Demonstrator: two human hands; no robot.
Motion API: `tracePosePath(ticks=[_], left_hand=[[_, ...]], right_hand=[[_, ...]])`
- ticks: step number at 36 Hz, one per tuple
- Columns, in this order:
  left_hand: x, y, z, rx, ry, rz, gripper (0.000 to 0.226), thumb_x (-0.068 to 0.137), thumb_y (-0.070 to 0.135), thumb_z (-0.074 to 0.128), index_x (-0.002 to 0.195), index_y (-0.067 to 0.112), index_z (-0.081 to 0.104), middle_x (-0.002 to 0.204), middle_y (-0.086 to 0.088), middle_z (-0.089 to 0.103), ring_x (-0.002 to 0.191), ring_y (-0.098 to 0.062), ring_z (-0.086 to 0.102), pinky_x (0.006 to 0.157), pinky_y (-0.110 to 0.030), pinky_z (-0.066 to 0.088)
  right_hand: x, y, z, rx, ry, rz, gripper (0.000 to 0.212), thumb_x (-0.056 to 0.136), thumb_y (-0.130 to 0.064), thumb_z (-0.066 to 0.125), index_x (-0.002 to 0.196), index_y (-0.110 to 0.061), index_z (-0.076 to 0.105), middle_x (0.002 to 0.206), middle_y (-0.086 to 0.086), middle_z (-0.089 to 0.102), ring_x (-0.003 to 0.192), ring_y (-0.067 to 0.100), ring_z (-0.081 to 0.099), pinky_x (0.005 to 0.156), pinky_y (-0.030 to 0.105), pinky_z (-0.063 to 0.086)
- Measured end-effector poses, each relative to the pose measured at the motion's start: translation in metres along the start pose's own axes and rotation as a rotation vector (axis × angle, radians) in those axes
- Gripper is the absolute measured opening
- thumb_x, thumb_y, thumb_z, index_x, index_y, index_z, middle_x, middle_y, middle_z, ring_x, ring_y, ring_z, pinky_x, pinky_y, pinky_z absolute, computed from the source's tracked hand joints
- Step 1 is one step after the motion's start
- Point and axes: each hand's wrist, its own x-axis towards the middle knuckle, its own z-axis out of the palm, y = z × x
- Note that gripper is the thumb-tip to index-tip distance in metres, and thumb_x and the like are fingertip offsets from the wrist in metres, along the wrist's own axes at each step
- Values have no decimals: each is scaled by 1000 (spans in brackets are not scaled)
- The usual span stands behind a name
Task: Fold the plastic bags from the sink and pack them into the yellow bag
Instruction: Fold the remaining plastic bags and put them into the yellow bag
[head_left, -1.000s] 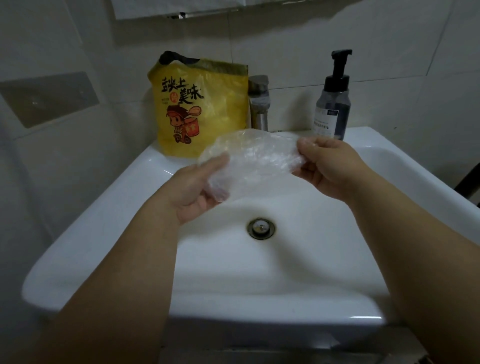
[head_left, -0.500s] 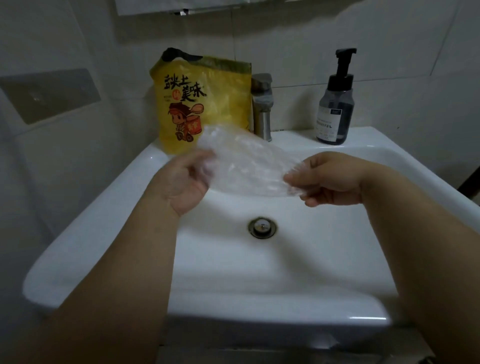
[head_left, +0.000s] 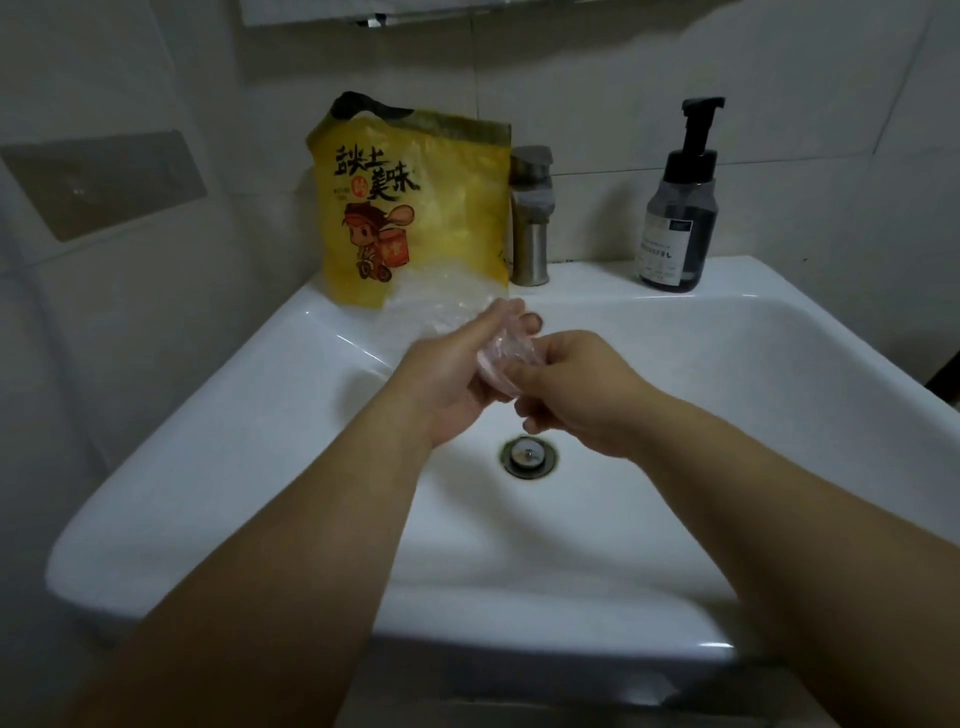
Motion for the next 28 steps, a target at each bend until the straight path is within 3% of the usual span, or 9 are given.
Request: tracePosePath(ticks=[4, 9, 12, 16, 20, 22, 24, 26, 28], left_hand=[[-2, 22, -18, -269, 182, 117, 15, 95, 23, 57, 99, 11, 65, 85, -4, 74, 77, -14, 71, 75, -28, 60], [-6, 28, -31, -332, 329, 123, 8, 94, 17, 61, 92, 10, 63, 67, -3, 73, 58, -8, 70, 47, -18, 52], [-4, 26, -32, -296, 328, 80, 10, 93, 19, 63, 96, 10, 60, 74, -5, 74, 62, -12, 71, 53, -23, 57], [-5, 25, -34, -253, 282, -61, 12, 89, 18, 67, 95, 8, 62, 73, -8, 74, 83, -18, 70, 71, -29, 60], [-4, 25, -37, -273, 276, -123, 6, 88, 11, 68, 90, 8, 64, 70, -7, 72, 70, -15, 67, 50, -20, 56], [-3, 25, -40, -273, 268, -148, 3, 87, 8, 68, 87, 8, 65, 70, -6, 71, 59, -12, 67, 44, -16, 50], [-1, 23, -44, -263, 262, -156, 7, 86, 6, 69, 92, 8, 66, 76, -5, 73, 60, -11, 68, 48, -17, 53], [1, 20, -44, -214, 263, -164, 22, 83, 7, 71, 105, 8, 67, 92, -6, 74, 74, -12, 71, 60, -19, 58], [3, 17, -42, -166, 261, -173, 34, 82, 8, 72, 116, 6, 66, 106, -8, 73, 83, -14, 72, 64, -20, 59]], right_hand=[[-1, -2, -11, -50, -73, 40, 15, 93, -11, 60, 81, -2, 63, 71, 10, 63, 49, 12, 51, 46, 18, 48], [-4, -4, -25, -99, -145, 98, 14, 91, -11, 62, 81, -2, 64, 70, 7, 65, 47, 8, 52, 46, 18, 46], [-8, -9, -27, -63, -222, 115, 15, 93, -17, 59, 89, -2, 63, 75, 8, 64, 50, 8, 53, 48, 19, 48], [-11, -24, -33, 305, -328, 158, 43, 88, -47, 48, 104, -9, 60, 75, 14, 64, 52, 17, 55, 49, 27, 51], [-10, -24, -42, 330, -277, 141, 38, 98, -16, 30, 130, -14, 51, 79, 18, 67, 56, 24, 57, 52, 32, 54], [-8, -15, -40, 57, -183, 48, 59, 94, 3, 41, 142, -32, 37, 107, 11, 65, 75, 26, 64, 62, 35, 59], [-10, -8, -34, -329, -142, -129, 90, 86, 12, 51, 147, -46, 19, 135, -3, 43, 110, 25, 58, 73, 20, 57], [-13, -8, -25, -486, -121, -343, 95, 84, 4, 65, 143, -47, 11, 149, -6, 25, 130, 15, 39, 76, 0, 43], [-15, -12, -21, -496, -100, -494, 84, 81, -10, 73, 130, -52, 19, 158, -3, 13, 141, 10, 21, 84, -4, 33]])
